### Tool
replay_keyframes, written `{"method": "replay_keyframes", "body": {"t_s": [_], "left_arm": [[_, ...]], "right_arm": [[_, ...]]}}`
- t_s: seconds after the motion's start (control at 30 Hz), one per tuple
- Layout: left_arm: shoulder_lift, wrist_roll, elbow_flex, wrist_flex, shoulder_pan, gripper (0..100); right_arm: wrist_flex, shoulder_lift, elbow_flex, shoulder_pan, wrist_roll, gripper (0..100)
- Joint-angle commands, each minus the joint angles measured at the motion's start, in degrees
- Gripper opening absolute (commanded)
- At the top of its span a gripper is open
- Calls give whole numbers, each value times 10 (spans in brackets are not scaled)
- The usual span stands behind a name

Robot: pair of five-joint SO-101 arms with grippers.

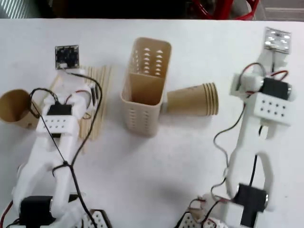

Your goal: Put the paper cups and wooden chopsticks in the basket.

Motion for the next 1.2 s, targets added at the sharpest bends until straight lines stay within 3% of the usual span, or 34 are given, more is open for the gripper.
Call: {"method": "replay_keyframes", "body": {"t_s": [0.0, 0.23, 0.4, 0.53, 0.77, 0.97, 1.17], "left_arm": [[-14, 3, -4, -12, 0, 133], [-14, 3, -7, -13, 0, 134], [-14, 2, -8, -13, 0, 134], [-15, -23, -4, -13, 19, 133], [-15, -33, -6, -13, 23, 133], [-15, -33, -5, -13, 26, 133], [-15, -33, -7, -13, 26, 133]], "right_arm": [[-4, 19, -32, 37, 29, 123], [13, 39, -27, -26, 48, 123], [13, 37, -27, -102, 204, 122], [-77, 43, -28, -78, 277, 119], [-219, 164, 19, -22, 256, 57], [-234, 265, 23, -35, 257, 24], [-240, 251, 88, -28, 273, 17]]}}
